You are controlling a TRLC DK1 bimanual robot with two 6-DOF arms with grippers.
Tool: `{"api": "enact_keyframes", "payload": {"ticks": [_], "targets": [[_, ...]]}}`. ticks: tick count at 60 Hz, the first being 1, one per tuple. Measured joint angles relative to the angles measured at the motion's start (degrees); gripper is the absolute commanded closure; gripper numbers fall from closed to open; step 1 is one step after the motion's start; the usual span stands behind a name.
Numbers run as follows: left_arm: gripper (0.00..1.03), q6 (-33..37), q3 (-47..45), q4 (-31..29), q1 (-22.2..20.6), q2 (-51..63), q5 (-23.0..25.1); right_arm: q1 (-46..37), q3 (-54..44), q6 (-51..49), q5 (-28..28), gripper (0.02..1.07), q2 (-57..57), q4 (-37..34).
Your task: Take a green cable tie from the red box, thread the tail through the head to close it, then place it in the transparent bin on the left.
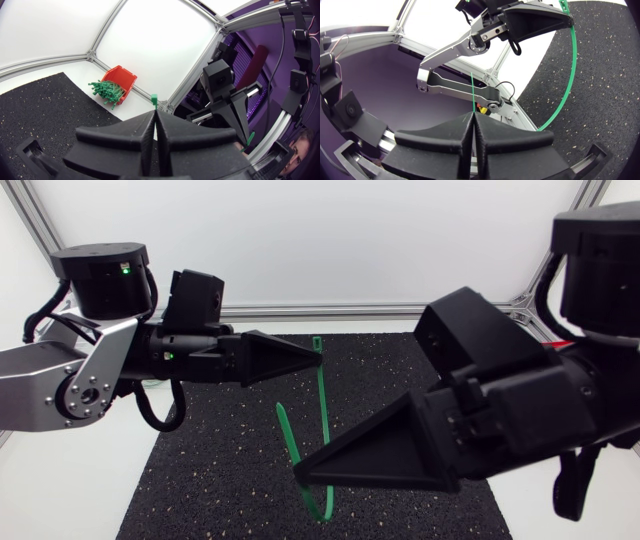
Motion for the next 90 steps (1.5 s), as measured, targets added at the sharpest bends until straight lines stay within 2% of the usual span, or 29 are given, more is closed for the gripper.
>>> {"api": "enact_keyframes", "payload": {"ticks": [17, 25, 40, 50, 64, 90], "targets": [[1.0, -2.54, -2.25, 2.34, -0.57, -2.29, -1.97, -1.51, 7.1, 15.85, -5.01, 1.01, 3.98, -2.75], [1.0, -4.61, -3.41, 4.98, -0.59, -3.32, -3.26, -2.99, 9.46, 20.39, -5.22, 1.01, 6.14, -5.27], [1.0, -6.51, -5.55, 8.48, -0.85, -5.7, -5.62, -5.79, 12.07, 28.15, -5.57, 1.01, 6.47, -5.53], [1.0, -8.0, -6.95, 10.43, -0.83, -6.14, -5.86, -8.13, 13.7, 31.87, -5.6, 1.01, 6.99, -5.53], [1.0, -8.55, -7.96, 12.55, -0.96, -7.5, -8.9, -10.16, 14.71, 35.36, -5.35, 1.01, 8.79, -5.49], [1.0, -9.09, -9.4, 14.62, -2.47, -9.05, -11.67, -12.72, 14.73, 38.23, -4.48, 1.01, 12.17, -6.19]]}}
